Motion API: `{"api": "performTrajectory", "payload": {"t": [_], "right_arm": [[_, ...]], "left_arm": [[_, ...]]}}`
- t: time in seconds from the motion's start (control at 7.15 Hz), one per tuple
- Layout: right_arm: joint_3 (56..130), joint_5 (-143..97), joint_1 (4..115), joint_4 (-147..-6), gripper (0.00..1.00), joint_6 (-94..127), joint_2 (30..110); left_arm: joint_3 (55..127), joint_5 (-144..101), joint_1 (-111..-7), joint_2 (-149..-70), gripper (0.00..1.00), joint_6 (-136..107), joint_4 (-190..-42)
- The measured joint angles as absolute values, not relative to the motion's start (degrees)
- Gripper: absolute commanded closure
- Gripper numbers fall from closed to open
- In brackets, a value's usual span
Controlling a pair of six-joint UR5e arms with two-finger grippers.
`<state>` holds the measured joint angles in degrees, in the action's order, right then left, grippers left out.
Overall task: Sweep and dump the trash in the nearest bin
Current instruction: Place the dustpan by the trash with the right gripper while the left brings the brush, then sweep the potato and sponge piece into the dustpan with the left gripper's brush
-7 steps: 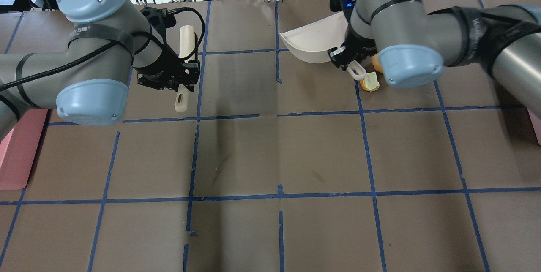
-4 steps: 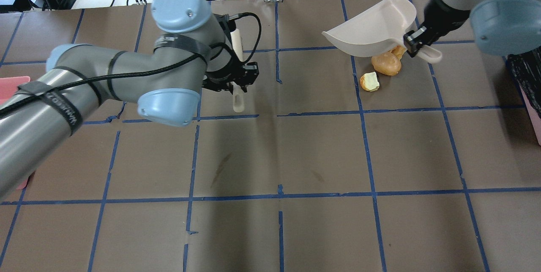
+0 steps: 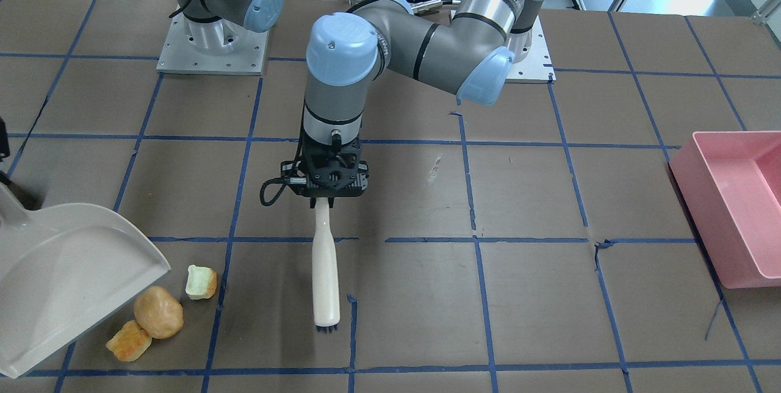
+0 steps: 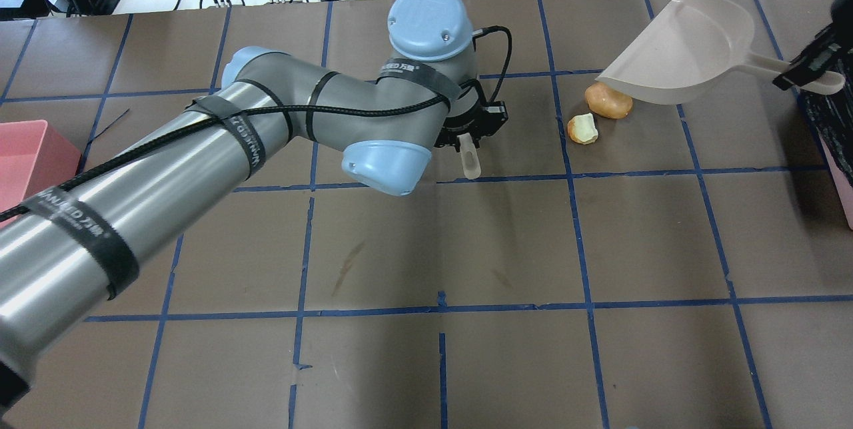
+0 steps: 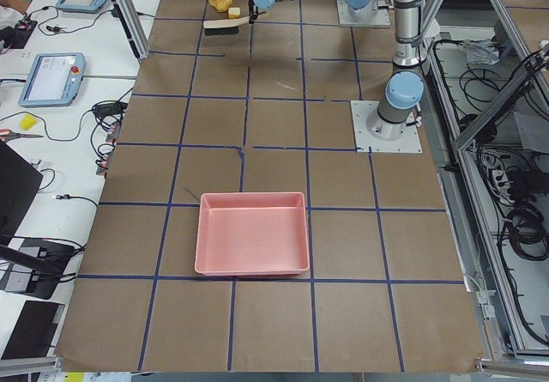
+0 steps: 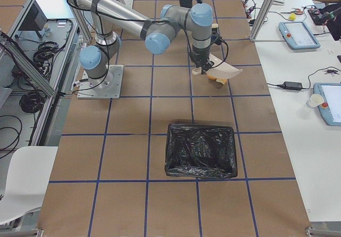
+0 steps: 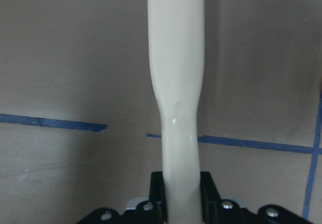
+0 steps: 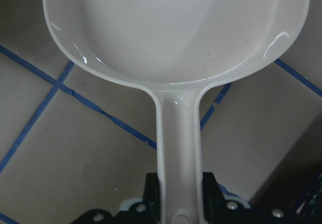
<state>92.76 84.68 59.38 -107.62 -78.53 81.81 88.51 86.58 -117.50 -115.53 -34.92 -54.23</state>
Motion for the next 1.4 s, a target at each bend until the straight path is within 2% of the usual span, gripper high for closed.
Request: {"api": "performTrajectory", "payload": {"t": [0.28, 0.7, 0.98, 1.4], "right_arm": [[87.05, 84.55, 55.24, -107.5, 1.0, -97.79, 75.82], [73.82, 85.64, 54.1, -102.87, 1.0, -118.19, 63.14], [69.18, 84.7, 54.07, -99.59, 1.0, -125.68, 57.53], [67.55, 81.5, 54.1, -99.07, 1.0, -129.14, 53.13]], "left_arm": [[80.57, 86.63, -121.67, -123.07, 1.0, -38.61, -54.23], [70.86, 87.27, -127.54, -133.1, 1.0, -43.3, -54.25], [68.28, 88.33, -128.93, -135.72, 1.0, -42.71, -54.31], [66.52, 88.5, -129.03, -136.29, 1.0, -41.15, -54.32]]}}
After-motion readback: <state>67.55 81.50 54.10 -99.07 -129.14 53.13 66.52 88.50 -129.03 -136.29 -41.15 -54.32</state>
